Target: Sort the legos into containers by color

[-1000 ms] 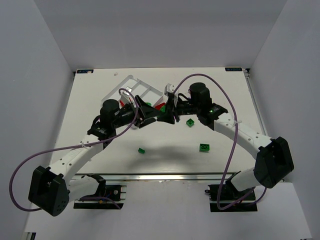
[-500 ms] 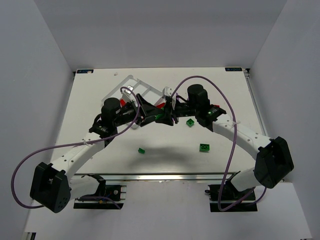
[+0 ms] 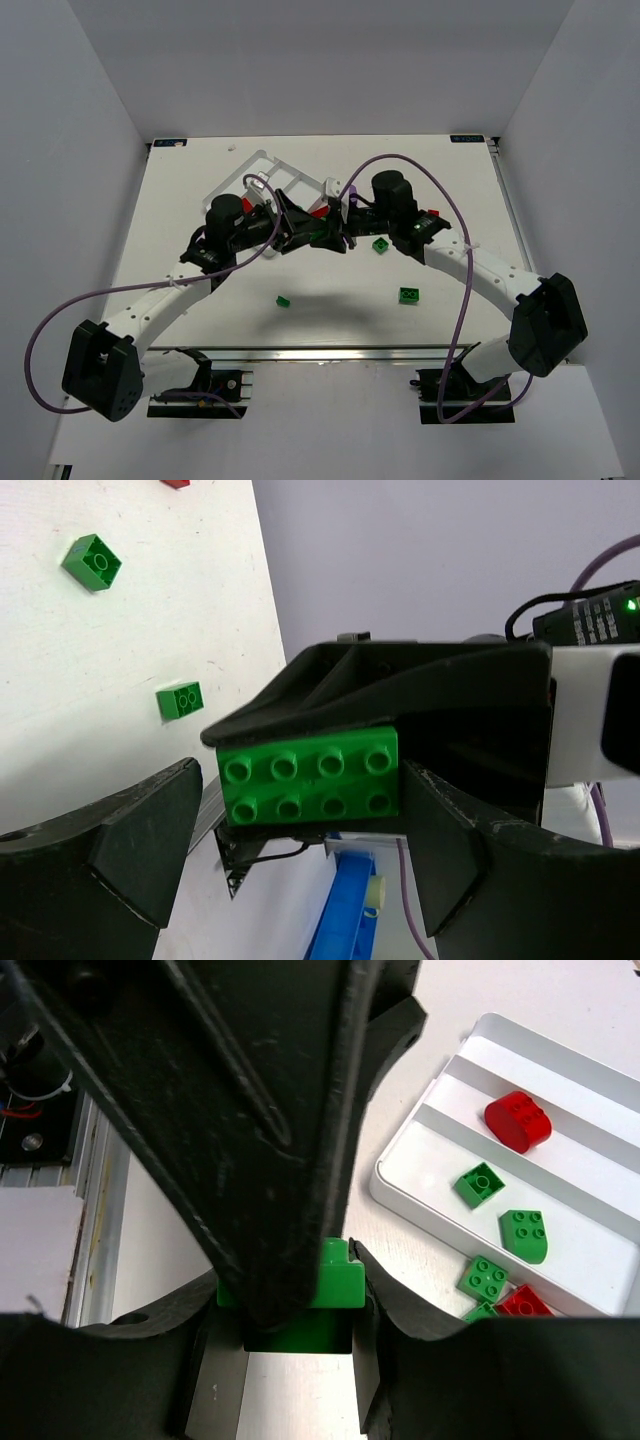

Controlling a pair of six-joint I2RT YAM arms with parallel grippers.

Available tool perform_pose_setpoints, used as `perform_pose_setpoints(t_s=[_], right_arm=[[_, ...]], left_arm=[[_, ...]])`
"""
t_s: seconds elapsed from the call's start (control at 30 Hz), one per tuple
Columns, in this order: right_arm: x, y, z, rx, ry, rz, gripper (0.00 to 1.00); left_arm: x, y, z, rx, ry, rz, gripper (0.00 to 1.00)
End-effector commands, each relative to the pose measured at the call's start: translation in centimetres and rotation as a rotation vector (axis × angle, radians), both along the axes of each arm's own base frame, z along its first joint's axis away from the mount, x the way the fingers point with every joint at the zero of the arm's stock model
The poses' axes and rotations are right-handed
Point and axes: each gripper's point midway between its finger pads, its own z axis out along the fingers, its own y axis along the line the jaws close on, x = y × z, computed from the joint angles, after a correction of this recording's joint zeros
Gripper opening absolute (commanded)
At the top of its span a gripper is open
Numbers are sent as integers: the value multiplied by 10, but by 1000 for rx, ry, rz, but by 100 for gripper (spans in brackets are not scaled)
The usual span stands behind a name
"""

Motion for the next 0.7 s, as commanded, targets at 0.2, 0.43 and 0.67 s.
perform_pose_setpoints(t_s=[0.2, 0.43, 0.67], right_arm=[[-2, 2, -1, -18, -45, 15, 0], [-1, 1, -2, -24, -51, 6, 0], [-2, 2, -2, -21, -39, 9, 21]], left_arm=[[3, -3, 13, 16, -42, -14, 84], [3, -2, 9, 36, -36, -11, 72], [0, -4, 13, 2, -43, -28, 39]])
